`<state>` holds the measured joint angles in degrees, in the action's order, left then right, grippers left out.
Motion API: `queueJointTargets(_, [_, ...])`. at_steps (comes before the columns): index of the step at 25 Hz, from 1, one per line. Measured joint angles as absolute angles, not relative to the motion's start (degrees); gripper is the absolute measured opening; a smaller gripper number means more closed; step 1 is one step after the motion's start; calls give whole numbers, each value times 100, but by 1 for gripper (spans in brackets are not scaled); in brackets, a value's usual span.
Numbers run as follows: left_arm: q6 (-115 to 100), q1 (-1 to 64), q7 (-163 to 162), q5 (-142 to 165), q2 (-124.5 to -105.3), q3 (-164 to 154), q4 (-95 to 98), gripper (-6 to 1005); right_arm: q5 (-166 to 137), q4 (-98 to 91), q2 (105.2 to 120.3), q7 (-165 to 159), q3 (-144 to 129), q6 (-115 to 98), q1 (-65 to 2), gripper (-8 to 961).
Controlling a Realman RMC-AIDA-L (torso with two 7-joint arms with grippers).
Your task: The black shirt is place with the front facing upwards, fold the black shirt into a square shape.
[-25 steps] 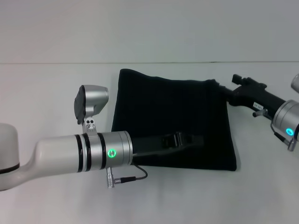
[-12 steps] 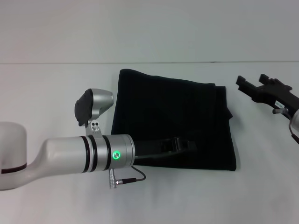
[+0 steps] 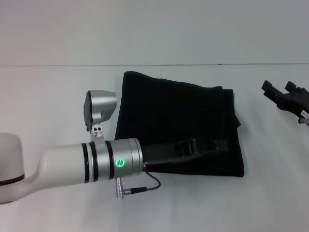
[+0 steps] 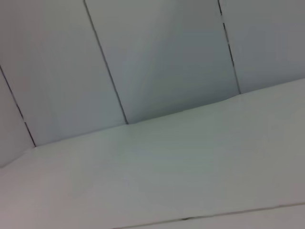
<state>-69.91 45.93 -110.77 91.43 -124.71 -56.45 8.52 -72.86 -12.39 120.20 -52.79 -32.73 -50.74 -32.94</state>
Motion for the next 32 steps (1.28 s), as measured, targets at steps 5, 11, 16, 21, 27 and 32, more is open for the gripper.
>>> queueJointTargets(5, [-7591, 4333, -10947, 9012, -12452, -5697, 1006, 411, -7314, -1198, 12016, -5317, -3308, -5517, -3186, 825])
queueJointTargets(11, [-7840, 3538, -10700, 9023, -12369, -5681, 1851, 592, -7951, -1135, 12007, -5203, -3919, -6446, -3184, 825])
queueJointTargets(16, [-7631, 2915, -10698, 8986, -12199, -5096, 2250, 761, -8235, -959, 12045, -4749, -4606, -6675, -3333, 825])
queueJointTargets(21, [-7380, 2737, -10816, 9014, -12019, -4577, 2202, 885, -8240, -782, 12046, -4667, -4800, -6125, -3353, 824])
queueJointTargets(27, [-7193, 2746, -10922, 9029, -11972, -4579, 2200, 907, -8218, -723, 12039, -4667, -4840, -5587, -3249, 824])
queueJointTargets(32, [-7152, 2790, -10930, 9105, -11963, -4606, 2200, 905, -8186, -760, 12028, -4667, -4634, -5578, -3155, 824])
